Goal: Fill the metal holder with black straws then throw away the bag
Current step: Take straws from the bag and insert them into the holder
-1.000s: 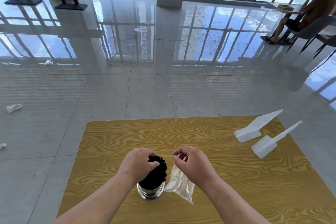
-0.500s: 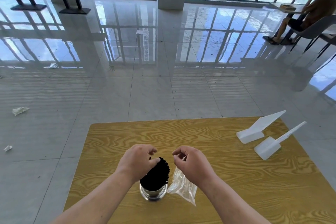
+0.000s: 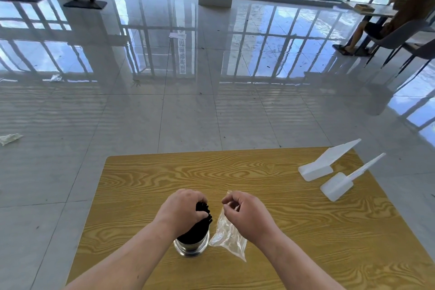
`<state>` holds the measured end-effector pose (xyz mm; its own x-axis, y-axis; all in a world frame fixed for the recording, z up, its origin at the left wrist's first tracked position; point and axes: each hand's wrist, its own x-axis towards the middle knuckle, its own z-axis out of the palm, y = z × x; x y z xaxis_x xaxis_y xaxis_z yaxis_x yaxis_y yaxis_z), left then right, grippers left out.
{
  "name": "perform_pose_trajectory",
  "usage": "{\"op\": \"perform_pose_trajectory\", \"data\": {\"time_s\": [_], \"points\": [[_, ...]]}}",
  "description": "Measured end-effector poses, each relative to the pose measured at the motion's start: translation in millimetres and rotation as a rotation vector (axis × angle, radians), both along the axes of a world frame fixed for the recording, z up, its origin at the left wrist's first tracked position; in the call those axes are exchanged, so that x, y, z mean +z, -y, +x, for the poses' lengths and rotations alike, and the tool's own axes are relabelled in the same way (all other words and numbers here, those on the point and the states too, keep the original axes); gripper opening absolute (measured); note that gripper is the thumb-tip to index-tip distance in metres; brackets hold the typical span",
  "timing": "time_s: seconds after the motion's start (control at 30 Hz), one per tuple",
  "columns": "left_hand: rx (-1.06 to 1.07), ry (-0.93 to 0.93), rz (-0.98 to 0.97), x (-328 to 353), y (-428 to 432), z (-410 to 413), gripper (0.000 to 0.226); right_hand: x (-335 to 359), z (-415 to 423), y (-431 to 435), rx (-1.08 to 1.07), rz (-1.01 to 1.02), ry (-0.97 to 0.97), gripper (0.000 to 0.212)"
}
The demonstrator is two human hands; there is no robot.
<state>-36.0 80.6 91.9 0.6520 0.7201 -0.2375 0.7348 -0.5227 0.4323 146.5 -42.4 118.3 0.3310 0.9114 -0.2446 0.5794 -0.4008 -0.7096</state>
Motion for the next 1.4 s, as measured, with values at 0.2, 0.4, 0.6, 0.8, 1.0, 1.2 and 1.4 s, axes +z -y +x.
{"op": "perform_pose_trajectory", "data": {"time_s": [0.2,0.4,0.6,0.8,1.0,1.2,1.4], "points": [[0.024,0.034,0.051,3.8,-5.2,-6.0,0.021,0.0,0.7,-1.3,-0.006,-0.007,-0.01,0.014],[0.052,0.063,0.024,22.4,-13.1,-12.1,0.018,1.9,-5.7,-12.5,0.021,-0.023,0.009,0.014],[0.034,0.07,0.014,57.5,-25.7,-15.3,0.014,8.6,-20.6,-28.4,0.049,-0.063,0.011,0.014],[0.01,0.117,0.046,104.8,-35.9,-16.8,0.011,19.7,-35.7,-45.9,0.131,-0.113,-0.076,0.043],[0.006,0.181,0.053,143.6,-41.6,-15.7,0.011,40.4,-49.7,-62.3,0.124,-0.078,-0.276,0.023],[0.067,0.33,0.028,156.7,-52.0,-15.8,0.011,51.2,-57.9,-72.0,0.081,0.031,-0.307,0.013],[0.296,0.67,-0.288,141.9,-59.9,-19.3,0.037,66.0,-58.5,-71.8,0.095,0.028,-0.414,0.015]]}}
